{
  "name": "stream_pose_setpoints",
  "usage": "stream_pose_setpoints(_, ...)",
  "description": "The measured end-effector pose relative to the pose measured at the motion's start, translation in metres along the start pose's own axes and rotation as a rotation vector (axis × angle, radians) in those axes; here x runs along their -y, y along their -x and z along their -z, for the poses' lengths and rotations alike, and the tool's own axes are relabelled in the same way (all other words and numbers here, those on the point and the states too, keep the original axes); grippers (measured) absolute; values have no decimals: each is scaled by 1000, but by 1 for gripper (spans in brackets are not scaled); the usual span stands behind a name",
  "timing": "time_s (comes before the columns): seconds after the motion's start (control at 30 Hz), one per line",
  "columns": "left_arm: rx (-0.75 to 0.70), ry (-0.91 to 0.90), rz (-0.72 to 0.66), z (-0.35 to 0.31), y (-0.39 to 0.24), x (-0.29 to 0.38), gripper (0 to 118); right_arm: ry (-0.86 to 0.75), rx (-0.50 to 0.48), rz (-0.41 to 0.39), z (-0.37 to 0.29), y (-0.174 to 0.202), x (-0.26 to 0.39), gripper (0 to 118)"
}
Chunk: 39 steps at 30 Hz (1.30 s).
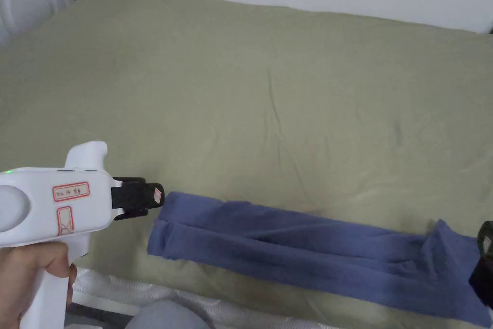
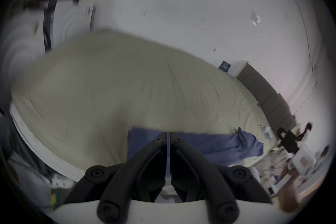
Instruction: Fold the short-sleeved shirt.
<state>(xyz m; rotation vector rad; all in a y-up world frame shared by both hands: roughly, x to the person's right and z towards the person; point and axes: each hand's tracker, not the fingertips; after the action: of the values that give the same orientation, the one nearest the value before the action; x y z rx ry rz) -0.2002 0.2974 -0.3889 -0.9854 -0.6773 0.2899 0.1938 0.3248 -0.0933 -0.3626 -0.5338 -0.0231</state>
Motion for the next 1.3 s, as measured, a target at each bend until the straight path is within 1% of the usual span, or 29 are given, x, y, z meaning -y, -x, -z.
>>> stream_pose_setpoints(0.1,81,76,-131,19,32,-11,5,19,0,7,3,5,2,2)
stream_pose_setpoints(0.17,116,102,-140,29,44,-15,5,19,-3,21,2,6,3,2)
stream_pose_setpoints(0.2,109,108,-125,30,48,-17,8,23,-2,23,2,6,3,2)
stream_pose_setpoints(0.23,124,151,-108,35,50,-20,26,22,6,24,2,5,3,2)
stream_pose_setpoints(0.3,159,220,-121,46,53,-24,101,9,19,26,-1,4,2,2)
stream_pose_setpoints(0.33,175,253,-126,53,56,-24,118,10,26,25,-1,3,2,2)
stream_pose_setpoints(0.37,201,284,-135,60,58,-24,118,11,26,24,-1,2,1,2)
stream_pose_setpoints(0.4,232,258,-140,64,60,-27,118,13,33,25,-1,2,0,2)
stream_pose_setpoints(0.5,263,353,-179,85,63,-28,118,21,35,33,-1,-1,-1,2)
stream_pose_setpoints(0.53,255,334,-188,93,65,-28,118,20,39,31,0,-2,0,2)
stream_pose_setpoints(0.57,291,360,-210,98,64,-27,118,21,42,28,0,-2,0,2)
stream_pose_setpoints(0.63,361,320,-224,108,65,-27,117,19,41,30,1,-2,2,2)
stream_pose_setpoints(0.67,396,328,-244,113,64,-28,117,19,37,31,2,-2,3,2)
stream_pose_setpoints(0.7,464,346,-286,120,64,-26,117,19,37,29,3,-1,4,2)
stream_pose_setpoints(0.73,475,374,-339,128,64,-20,116,21,36,28,4,0,5,2)
stream_pose_setpoints(0.77,494,387,-347,133,62,-16,111,26,32,29,5,1,6,2)
stream_pose_setpoints(0.8,469,363,-331,134,59,-12,98,28,24,34,5,1,7,2)
stream_pose_setpoints(0.83,428,361,-324,135,58,-11,56,31,18,39,5,2,8,2)
stream_pose_setpoints(0.87,387,377,-330,141,56,-6,6,31,11,41,4,3,8,2)
stream_pose_setpoints(0.9,310,382,-331,145,57,2,7,32,9,40,4,3,10,2)
stream_pose_setpoints(0.93,420,368,-370,143,63,4,7,35,1,40,4,3,10,2)
stream_pose_setpoints(0.97,433,359,-400,137,63,1,7,40,-6,39,4,3,10,2)
stream_pose_setpoints(1.03,370,319,-333,131,59,-4,7,44,-16,38,4,3,10,2)
stream_pose_setpoints(1.17,362,310,-353,115,59,-14,6,37,-19,39,4,2,9,2)
stream_pose_setpoints(1.3,314,258,-346,88,68,-30,6,28,-33,45,5,-1,9,2)
